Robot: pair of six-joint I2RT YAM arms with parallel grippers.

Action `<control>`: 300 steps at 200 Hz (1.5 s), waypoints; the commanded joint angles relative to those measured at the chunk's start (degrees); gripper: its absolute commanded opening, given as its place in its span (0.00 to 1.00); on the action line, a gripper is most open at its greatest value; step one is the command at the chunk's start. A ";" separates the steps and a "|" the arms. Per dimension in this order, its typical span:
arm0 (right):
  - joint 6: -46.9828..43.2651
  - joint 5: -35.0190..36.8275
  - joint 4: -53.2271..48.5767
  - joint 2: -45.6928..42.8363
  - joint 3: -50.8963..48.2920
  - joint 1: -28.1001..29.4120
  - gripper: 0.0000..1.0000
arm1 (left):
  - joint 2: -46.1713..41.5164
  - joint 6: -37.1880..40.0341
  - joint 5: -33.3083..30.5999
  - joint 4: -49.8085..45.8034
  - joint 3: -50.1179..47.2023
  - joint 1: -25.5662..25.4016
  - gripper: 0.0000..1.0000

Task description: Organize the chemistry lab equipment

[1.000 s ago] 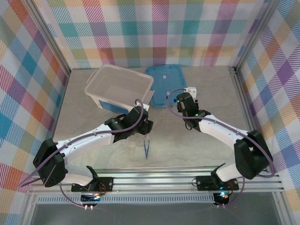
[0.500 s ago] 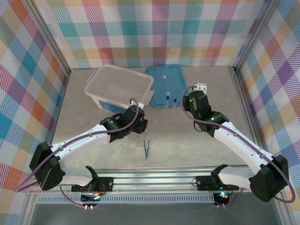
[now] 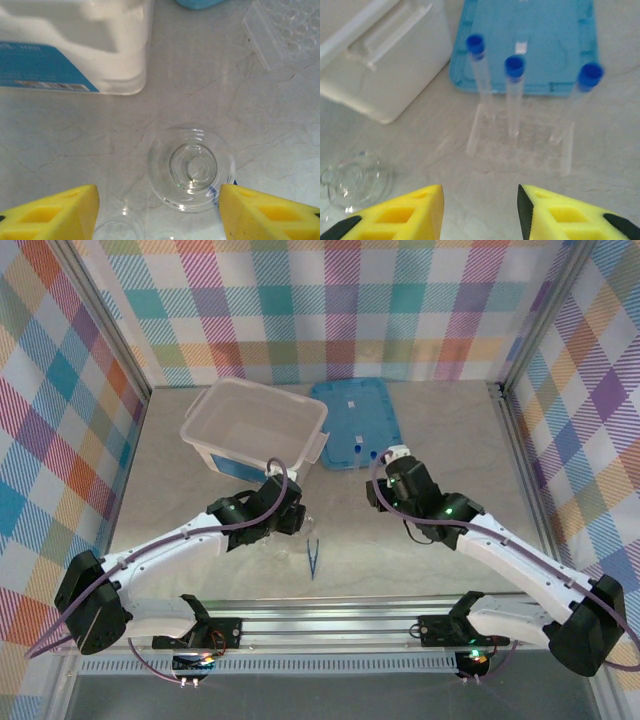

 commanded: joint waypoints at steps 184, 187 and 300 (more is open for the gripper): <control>3.02 -1.82 0.94 6.47 -4.39 4.11 0.45 | 11.22 -1.31 4.41 5.54 2.67 -1.14 0.48; 3.01 -1.85 0.94 6.41 -4.32 4.15 0.45 | 11.35 -1.17 4.45 5.52 2.74 -1.14 0.48; 2.75 -2.12 1.82 8.89 -3.46 4.11 0.44 | 13.77 -1.26 3.93 5.63 3.51 -1.17 0.40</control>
